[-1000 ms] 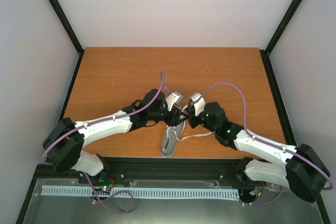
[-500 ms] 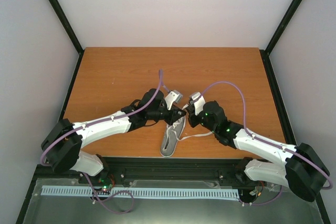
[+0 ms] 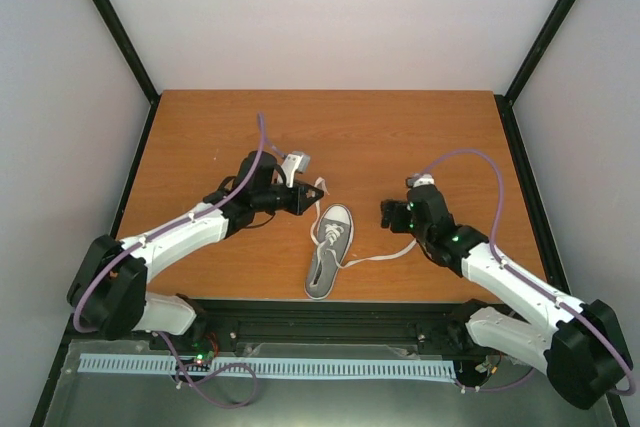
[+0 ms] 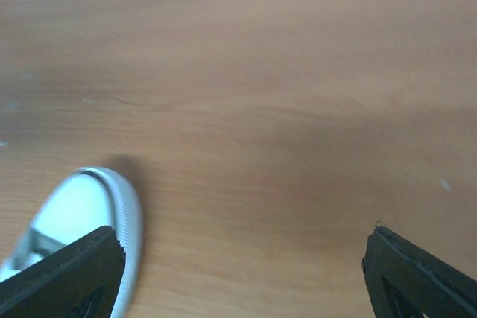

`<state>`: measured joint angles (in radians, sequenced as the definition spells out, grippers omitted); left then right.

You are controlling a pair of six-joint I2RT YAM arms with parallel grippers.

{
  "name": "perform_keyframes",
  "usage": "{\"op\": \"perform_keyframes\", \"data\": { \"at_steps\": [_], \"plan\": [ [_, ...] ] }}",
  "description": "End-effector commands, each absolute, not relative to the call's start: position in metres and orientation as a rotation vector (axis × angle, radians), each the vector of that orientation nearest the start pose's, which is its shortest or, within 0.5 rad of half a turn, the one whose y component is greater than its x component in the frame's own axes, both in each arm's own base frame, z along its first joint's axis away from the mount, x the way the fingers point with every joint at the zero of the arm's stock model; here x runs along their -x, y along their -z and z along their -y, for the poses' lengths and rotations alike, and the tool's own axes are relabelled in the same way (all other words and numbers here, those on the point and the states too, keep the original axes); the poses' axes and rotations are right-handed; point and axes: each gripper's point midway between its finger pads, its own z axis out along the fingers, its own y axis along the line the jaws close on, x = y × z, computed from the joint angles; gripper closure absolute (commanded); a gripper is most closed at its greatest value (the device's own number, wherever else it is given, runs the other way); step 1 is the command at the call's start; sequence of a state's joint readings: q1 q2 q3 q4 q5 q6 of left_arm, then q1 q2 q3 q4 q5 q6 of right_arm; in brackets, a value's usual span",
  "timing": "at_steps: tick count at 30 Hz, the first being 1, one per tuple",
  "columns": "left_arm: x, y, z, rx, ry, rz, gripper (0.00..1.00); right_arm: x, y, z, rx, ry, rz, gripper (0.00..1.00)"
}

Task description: Tie the shoes

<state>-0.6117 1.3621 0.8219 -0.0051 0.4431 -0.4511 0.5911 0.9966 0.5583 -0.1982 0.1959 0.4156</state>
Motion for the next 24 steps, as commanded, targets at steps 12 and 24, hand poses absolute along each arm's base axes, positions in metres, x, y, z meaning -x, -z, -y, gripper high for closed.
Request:
{"op": "perform_keyframes", "data": {
  "at_steps": [12, 24],
  "plan": [
    [-0.267, -0.184, 0.262, -0.468, 0.995, -2.229, 0.99, -0.232, -0.041, -0.104, -0.357, -0.262, -2.631, 0.28],
    [-0.254, -0.188, 0.278, -0.603, 1.12, -2.154, 0.99, -0.236, -0.018, -0.113, -0.317, -0.202, -2.711, 0.71]
  ]
}}
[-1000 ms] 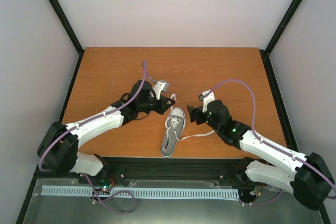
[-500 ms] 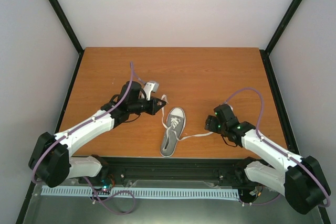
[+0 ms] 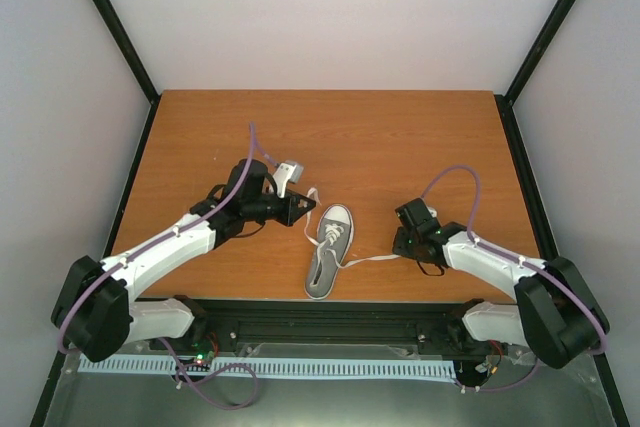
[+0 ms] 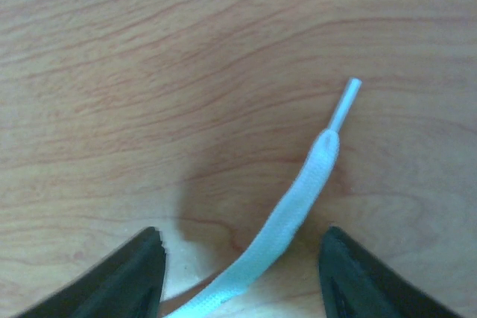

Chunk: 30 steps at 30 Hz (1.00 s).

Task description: Tie the shoes

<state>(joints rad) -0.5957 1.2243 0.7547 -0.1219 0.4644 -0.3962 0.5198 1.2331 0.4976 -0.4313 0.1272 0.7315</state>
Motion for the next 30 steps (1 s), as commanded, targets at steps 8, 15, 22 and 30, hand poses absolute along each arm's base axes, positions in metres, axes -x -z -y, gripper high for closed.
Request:
{"op": "perform_keyframes", "data": {
  "at_steps": [8, 15, 22, 30],
  "plan": [
    [-0.245, -0.184, 0.3, -0.732, 1.239, -2.11, 0.95, -0.271, -0.101, -0.137, -0.206, -0.402, -2.455, 0.97],
    [-0.245, -0.181, 0.326, -0.834, 1.255, -2.123, 0.94, -0.29, -0.221, -0.179, -0.009, -0.704, -2.162, 0.97],
    [-0.242, -0.179, 0.351, -0.925, 1.273, -2.12, 0.94, -0.293, -0.28, -0.212, 0.123, -0.908, -2.01, 0.97],
    [-0.248, -0.177, 0.362, -0.939, 1.292, -2.132, 0.89, -0.29, -0.303, -0.22, 0.175, -0.954, -1.942, 0.97]
  ]
}}
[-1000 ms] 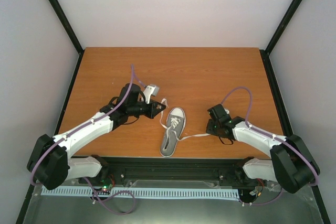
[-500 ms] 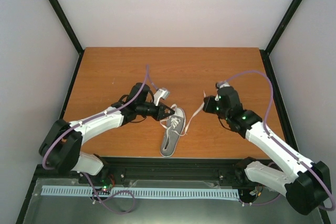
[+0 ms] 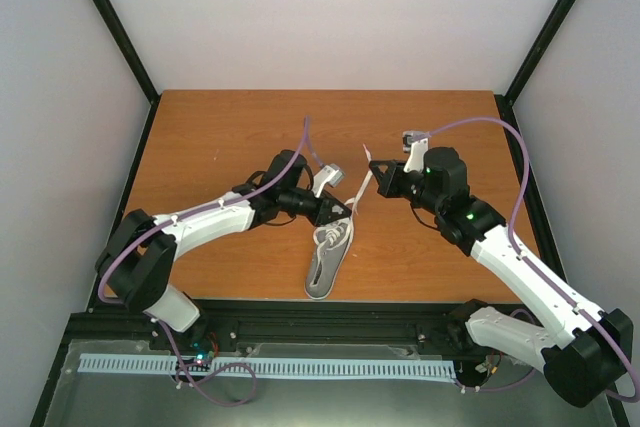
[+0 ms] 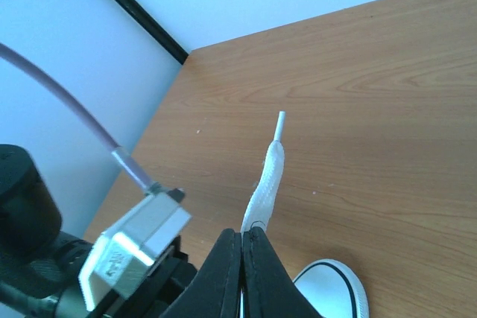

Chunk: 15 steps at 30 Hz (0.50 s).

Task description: Tie the shoes

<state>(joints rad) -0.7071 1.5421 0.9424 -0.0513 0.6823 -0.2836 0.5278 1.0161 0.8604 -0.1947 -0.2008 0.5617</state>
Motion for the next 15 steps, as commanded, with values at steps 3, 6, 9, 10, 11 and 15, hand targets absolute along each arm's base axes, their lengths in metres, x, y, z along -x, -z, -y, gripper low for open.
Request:
{"op": "perform_keyframes", "data": {
  "at_steps": [3, 6, 9, 10, 11, 15],
  "plan": [
    [-0.25, -0.176, 0.366, -0.941, 1.297, -2.137, 0.87, -0.29, -0.306, -0.219, 0.185, -0.949, -1.936, 0.97],
    [-0.252, -0.175, 0.369, -0.946, 1.304, -2.139, 0.84, -0.289, -0.307, -0.22, 0.192, -0.952, -1.932, 0.97],
    [-0.253, -0.172, 0.373, -0.952, 1.302, -2.149, 0.8, -0.289, -0.307, -0.222, 0.201, -0.956, -1.933, 0.97],
    [-0.254, -0.171, 0.374, -0.953, 1.298, -2.156, 0.79, -0.289, -0.308, -0.222, 0.205, -0.959, -1.933, 0.97],
    [-0.255, -0.169, 0.375, -0.954, 1.294, -2.162, 0.79, -0.289, -0.308, -0.222, 0.207, -0.961, -1.931, 0.97],
    [-0.258, -0.168, 0.378, -0.955, 1.29, -2.168, 0.76, -0.289, -0.31, -0.223, 0.211, -0.959, -1.929, 0.97]
  ]
}}
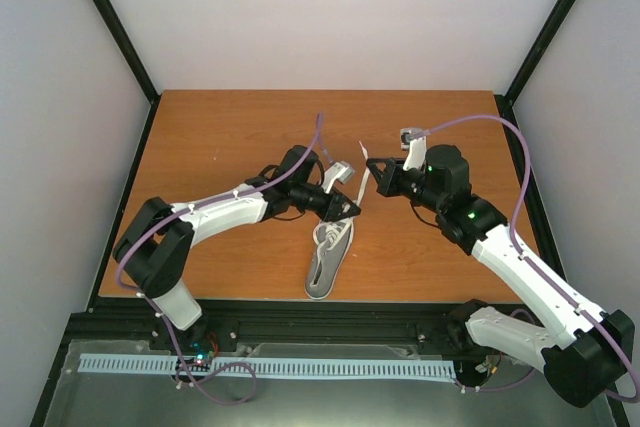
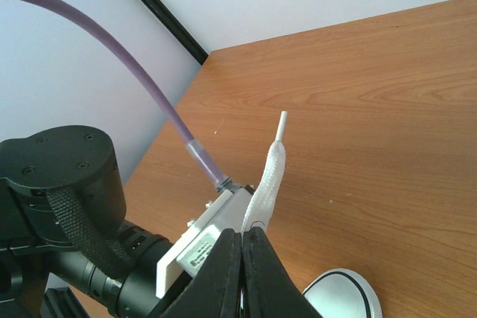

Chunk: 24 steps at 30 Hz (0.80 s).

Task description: Tie the shoes

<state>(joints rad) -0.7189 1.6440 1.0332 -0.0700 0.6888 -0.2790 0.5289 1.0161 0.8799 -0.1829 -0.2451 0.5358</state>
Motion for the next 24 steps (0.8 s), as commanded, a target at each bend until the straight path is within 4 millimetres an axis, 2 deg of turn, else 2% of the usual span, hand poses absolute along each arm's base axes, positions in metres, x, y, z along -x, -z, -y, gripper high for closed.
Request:
{"op": "perform_keyframes", "data": {
  "at_steps": [1, 9, 11, 16, 20, 24],
  "plan": [
    [-0.259, -0.169, 0.379, -0.956, 1.29, -2.164, 0.75, -0.289, -0.309, -0.223, 0.212, -0.958, -1.931, 0.97],
    [-0.263, -0.167, 0.381, -0.956, 1.273, -2.167, 0.71, -0.293, -0.3, -0.229, 0.225, -0.97, -1.96, 0.97],
    [-0.263, -0.166, 0.38, -0.96, 1.27, -2.165, 0.76, -0.295, -0.297, -0.23, 0.225, -0.965, -1.966, 0.97],
    [-0.261, -0.166, 0.378, -0.963, 1.26, -2.156, 0.97, -0.303, -0.285, -0.23, 0.201, -0.94, -2.0, 0.97],
    [-0.254, -0.172, 0.373, -0.965, 1.27, -2.121, 0.99, -0.313, -0.266, -0.233, 0.188, -0.905, -2.055, 0.97],
    [-0.244, -0.174, 0.368, -0.984, 1.296, -2.103, 0.99, -0.326, -0.242, -0.248, 0.223, -0.915, -2.124, 0.97]
  ]
}}
